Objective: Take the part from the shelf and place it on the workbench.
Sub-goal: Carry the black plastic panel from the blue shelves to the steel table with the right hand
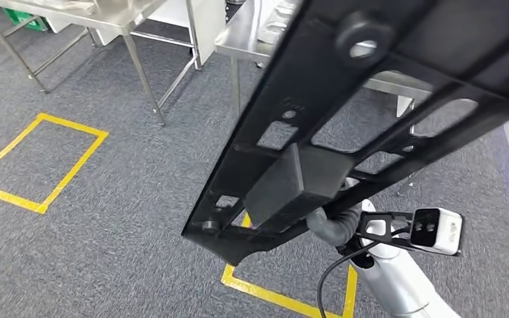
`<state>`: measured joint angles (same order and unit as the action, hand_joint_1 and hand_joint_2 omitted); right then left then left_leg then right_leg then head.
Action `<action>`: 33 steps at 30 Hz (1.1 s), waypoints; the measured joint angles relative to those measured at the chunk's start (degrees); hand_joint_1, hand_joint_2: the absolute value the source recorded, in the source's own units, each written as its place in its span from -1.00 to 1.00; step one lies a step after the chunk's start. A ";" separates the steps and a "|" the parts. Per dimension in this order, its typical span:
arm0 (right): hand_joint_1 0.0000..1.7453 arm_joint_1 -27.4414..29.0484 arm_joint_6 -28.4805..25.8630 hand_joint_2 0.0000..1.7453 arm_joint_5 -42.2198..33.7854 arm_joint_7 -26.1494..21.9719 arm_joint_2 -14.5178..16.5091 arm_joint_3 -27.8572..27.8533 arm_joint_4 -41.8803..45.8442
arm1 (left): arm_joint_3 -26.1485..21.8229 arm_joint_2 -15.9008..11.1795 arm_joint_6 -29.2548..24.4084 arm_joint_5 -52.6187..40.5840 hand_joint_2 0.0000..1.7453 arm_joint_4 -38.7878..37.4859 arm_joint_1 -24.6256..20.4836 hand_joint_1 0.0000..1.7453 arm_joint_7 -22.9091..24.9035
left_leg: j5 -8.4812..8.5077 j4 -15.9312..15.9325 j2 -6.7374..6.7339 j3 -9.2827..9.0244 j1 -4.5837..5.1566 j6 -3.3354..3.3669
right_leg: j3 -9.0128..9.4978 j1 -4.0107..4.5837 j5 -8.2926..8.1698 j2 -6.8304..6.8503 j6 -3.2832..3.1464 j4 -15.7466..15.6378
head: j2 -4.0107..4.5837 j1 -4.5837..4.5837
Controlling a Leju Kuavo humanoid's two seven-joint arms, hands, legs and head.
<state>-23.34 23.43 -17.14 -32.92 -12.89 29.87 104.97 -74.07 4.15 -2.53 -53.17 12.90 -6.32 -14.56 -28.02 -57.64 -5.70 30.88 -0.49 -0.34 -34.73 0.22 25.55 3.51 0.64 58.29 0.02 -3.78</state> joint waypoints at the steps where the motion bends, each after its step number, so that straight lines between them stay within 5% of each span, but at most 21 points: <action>1: 1.00 0.14 -0.01 1.00 -0.18 -0.09 -0.27 -0.23 0.28 | 0.02 -0.02 -0.06 -0.04 1.00 0.00 -0.05 -1.00 0.08 | -0.09 0.09 -0.57 -0.17 0.00 -0.28 | -0.11 -0.03 -0.09 -0.77 -0.28 -0.07 | 0.00 0.00; 4: 1.00 0.48 -0.11 1.00 -0.49 -0.16 -0.93 -0.80 1.02 | 0.17 -0.19 0.13 -0.20 1.00 0.00 -0.16 -1.00 0.16 | -2.37 -2.74 1.50 0.72 -0.32 -1.08 | 0.06 -0.54 -0.45 -2.61 -1.27 -0.54 | 0.00 0.00; 7: 1.00 0.77 -0.17 1.00 -0.59 -0.13 -1.09 -0.99 1.28 | 0.31 -0.29 0.37 -0.34 1.00 0.00 0.09 -1.00 0.34 | -7.63 -13.96 4.86 6.03 -0.49 -1.39 | 0.10 -0.64 -0.55 -4.64 -1.80 -0.61 | 0.00 -0.01; 9: 1.00 1.00 -0.17 1.00 -0.58 -0.06 -1.14 -1.07 1.30 | 0.34 -0.32 0.43 -0.36 1.00 0.00 0.19 -1.00 0.42 | -7.20 -16.66 5.21 7.81 -0.49 -1.36 | 0.14 -0.56 -0.54 -6.25 -1.82 -0.51 | 0.00 0.00; 11: 1.00 1.09 -0.17 1.00 -0.58 -0.01 -1.19 -1.16 1.37 | 0.38 -0.37 0.46 -0.36 1.00 0.00 0.14 -1.00 0.45 | -2.79 -10.68 5.93 5.64 -0.49 -1.02 | 0.25 -0.55 -0.46 -7.83 -1.70 -0.30 | 0.00 0.00; 13: 1.00 1.07 -0.18 1.00 -0.58 0.00 -1.24 -1.24 1.52 | 0.42 -0.48 0.48 -0.36 1.00 0.00 0.07 -1.00 0.47 | 0.32 -3.51 8.32 2.67 -0.59 -0.51 | 0.11 -0.57 -0.35 -9.21 -1.34 0.03 | 0.00 0.00; 15: 1.00 1.12 -0.20 1.00 -0.58 0.03 -1.29 -1.29 1.65 | 0.45 -0.57 0.50 -0.36 1.00 0.00 0.04 -1.00 0.54 | 0.64 -1.00 9.65 1.62 -0.48 -0.05 | -0.30 -0.81 -0.47 -10.41 -0.62 0.13 | 0.00 0.01; 17: 1.00 1.28 -0.24 1.00 -0.57 0.10 -1.47 -1.37 1.80 | 0.55 -0.60 0.74 -0.40 1.00 0.00 -0.11 -1.00 0.52 | 0.94 -0.47 8.68 1.38 -0.42 0.57 | -0.53 -1.02 -0.68 -11.14 0.20 0.00 | 0.00 0.01; 19: 1.00 1.36 -0.32 1.00 -0.55 0.15 -1.83 -1.50 2.03 | 0.80 -0.63 1.15 -0.54 1.00 0.00 -0.28 -1.00 0.26 | 1.34 0.24 7.42 1.00 -0.62 1.35 | -1.30 -0.82 0.44 -8.64 0.82 1.64 | 0.00 0.02; 21: 1.00 1.48 -0.41 1.00 -0.56 0.10 -2.07 -1.58 2.18 | 1.08 -0.68 1.47 -0.70 1.00 0.00 -0.23 -1.00 0.01 | 1.44 0.60 6.00 0.81 -0.60 1.85 | -4.36 -0.79 3.84 -5.04 1.39 7.90 | 0.00 0.04; 23: 1.00 1.89 -0.48 1.00 -0.56 0.00 -2.21 -1.63 2.19 | 1.23 -0.72 1.65 -0.77 1.00 0.00 -0.09 -1.00 -0.06 | 1.34 0.58 4.50 0.84 -0.50 1.95 | -7.96 -1.12 6.56 -3.96 1.90 14.99 | 0.00 0.05; 24: 1.00 2.11 -0.48 1.00 -0.56 -0.04 -2.32 -1.66 2.19 | 1.29 -0.73 1.69 -0.79 1.00 0.00 -0.04 -1.00 -0.07 | 1.26 0.57 3.76 0.82 -0.48 1.91 | -8.55 -1.27 6.47 -3.81 2.07 16.14 | 0.00 0.05; 26: 1.00 2.29 -0.49 1.00 -0.56 -0.06 -2.50 -1.72 2.20 | 1.36 -0.74 1.77 -0.80 1.00 0.00 -0.06 -1.00 -0.07 | 1.03 0.53 2.42 0.62 -0.48 1.66 | -6.01 -1.46 3.46 -3.14 2.16 11.45 | 0.00 0.04; 29: 1.00 2.29 -0.49 1.00 -0.55 -0.18 -2.62 -1.81 2.27 | 1.42 -0.74 1.87 -0.80 1.00 0.00 -0.19 -1.00 -0.10 | 0.45 0.40 0.78 0.08 -0.13 0.81 | -0.17 -1.11 -0.19 0.04 1.33 0.72 | 0.00 0.04; 33: 1.00 2.30 -0.48 1.00 -0.52 -0.31 -2.63 -1.85 2.35 | 1.44 -0.74 1.87 -0.79 1.00 0.00 -0.25 -1.00 -0.16 | 0.20 0.38 0.04 -0.14 0.00 0.27 | 0.30 -0.73 -0.31 0.09 0.69 -0.39 | 0.00 0.04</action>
<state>-21.05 22.95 -17.66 -33.22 -15.52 28.02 107.32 -72.63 3.41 -0.66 -53.96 12.90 -6.58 -14.71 -27.82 -57.26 -5.65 30.74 -0.49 -0.08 -34.43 -0.50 25.23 3.60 1.33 57.90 0.02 -3.74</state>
